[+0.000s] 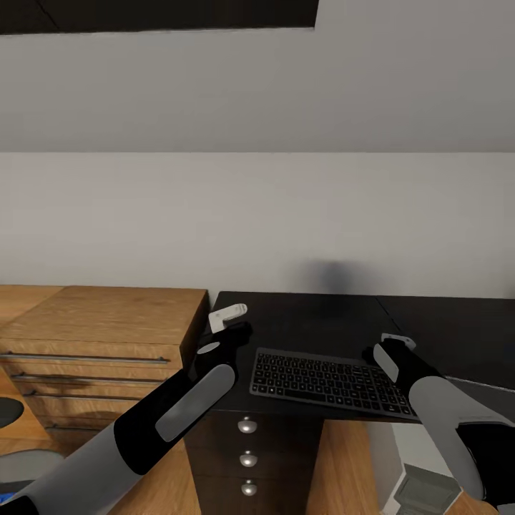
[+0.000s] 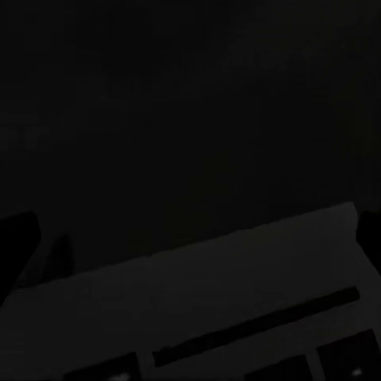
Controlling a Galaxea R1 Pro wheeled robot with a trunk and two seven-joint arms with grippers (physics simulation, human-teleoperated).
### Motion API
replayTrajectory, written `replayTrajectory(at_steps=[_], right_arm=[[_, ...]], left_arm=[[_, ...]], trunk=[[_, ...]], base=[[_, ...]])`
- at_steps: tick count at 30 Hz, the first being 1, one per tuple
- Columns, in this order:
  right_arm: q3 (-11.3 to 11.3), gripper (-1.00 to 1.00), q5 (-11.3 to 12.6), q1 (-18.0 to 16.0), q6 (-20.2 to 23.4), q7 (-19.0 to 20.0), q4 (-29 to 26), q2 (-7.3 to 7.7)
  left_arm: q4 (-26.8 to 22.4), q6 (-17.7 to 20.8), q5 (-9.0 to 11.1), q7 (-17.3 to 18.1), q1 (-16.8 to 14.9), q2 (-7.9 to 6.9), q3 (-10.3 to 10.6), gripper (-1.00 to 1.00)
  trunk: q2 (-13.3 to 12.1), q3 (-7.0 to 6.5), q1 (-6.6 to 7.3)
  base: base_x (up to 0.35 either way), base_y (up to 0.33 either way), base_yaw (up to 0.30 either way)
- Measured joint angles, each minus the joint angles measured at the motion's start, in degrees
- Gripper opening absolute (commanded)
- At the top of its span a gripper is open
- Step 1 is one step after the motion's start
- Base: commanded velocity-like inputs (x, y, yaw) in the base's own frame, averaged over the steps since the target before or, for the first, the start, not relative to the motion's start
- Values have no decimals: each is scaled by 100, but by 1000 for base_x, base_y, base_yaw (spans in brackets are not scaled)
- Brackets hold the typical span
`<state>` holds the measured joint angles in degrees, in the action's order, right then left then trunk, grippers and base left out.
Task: In the bedroom, organize the workspace by keeping the computer under the desk, ensuring the monitor is on the desk, placing the keyboard on the desk next to the monitor, placing the mouse on the desk next to the keyboard, moving the folder from the swivel chair onto the desk next to the mouse, stacking the notebook on top of the folder with the pen on top of the notebook, and positioning the swivel chair next to the desk.
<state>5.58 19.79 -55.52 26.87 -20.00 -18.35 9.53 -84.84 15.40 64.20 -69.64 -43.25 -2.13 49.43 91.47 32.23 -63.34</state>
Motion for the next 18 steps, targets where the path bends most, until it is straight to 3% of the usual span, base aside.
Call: replayTrajectory(at_steps=[18], right_arm=[[0, 100, -4, 0, -1, 0, 0, -1]], left_arm=[[1, 0, 0, 0, 0, 14, 41, 100]], trunk=[[0, 0, 0]], base=[[22, 79, 0]])
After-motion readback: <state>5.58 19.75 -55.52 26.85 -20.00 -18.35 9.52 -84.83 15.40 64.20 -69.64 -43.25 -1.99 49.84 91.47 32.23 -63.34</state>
